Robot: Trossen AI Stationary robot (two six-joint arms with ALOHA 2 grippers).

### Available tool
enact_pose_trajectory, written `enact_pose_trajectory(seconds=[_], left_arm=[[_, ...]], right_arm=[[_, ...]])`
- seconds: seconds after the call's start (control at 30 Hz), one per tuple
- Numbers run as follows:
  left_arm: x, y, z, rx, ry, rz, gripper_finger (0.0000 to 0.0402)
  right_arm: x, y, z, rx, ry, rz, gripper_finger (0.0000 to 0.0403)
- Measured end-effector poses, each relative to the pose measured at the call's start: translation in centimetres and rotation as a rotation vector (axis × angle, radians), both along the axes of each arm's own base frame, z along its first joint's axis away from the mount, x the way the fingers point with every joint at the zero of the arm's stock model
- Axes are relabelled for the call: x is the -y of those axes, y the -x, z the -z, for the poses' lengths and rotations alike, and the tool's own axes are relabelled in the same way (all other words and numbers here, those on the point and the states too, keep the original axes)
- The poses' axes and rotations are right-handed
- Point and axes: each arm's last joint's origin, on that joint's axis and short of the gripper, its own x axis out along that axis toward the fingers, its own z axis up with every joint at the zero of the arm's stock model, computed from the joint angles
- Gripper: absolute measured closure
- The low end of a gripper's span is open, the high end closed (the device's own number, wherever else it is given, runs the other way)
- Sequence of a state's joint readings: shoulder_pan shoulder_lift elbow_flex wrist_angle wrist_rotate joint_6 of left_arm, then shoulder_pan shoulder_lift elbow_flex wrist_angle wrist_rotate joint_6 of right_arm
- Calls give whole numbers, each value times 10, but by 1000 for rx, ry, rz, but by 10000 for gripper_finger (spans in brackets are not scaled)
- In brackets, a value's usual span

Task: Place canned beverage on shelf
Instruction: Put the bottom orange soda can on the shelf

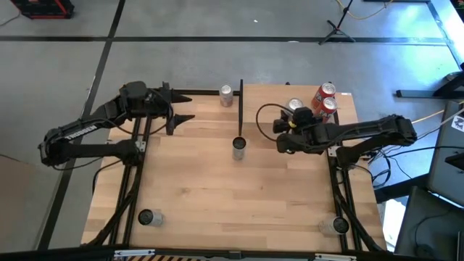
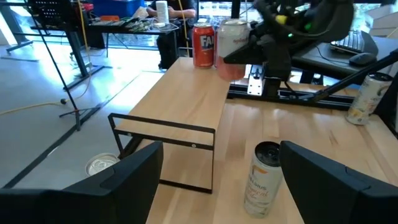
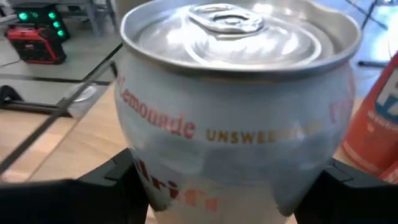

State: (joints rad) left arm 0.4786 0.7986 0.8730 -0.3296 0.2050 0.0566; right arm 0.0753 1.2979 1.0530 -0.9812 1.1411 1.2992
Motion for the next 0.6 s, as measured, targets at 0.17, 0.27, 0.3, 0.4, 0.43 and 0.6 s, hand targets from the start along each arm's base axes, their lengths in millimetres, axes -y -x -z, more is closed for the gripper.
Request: enact_pose_trajectory(seconds=[0.17,0.27,0.3,0.4,0.43,0.6], left_arm=[[-2,-5,3,-20,10,-1,92],[-4,-7,5,-29,16,-1,92],[-4,-7,5,-31,16,-1,92],[-4,-7,5,-31,16,-1,92],[-4,-7,5,-31,14,-1,92],[-4,-7,5,-32,10,0,92]], right_arm=[[19,2,16,11,-10,85,136],[30,4,20,19,-9,132,136],[33,4,21,19,-9,146,136],[41,6,20,15,-6,178,136],[43,6,20,5,-4,183,136],[52,8,21,-27,2,213,136]])
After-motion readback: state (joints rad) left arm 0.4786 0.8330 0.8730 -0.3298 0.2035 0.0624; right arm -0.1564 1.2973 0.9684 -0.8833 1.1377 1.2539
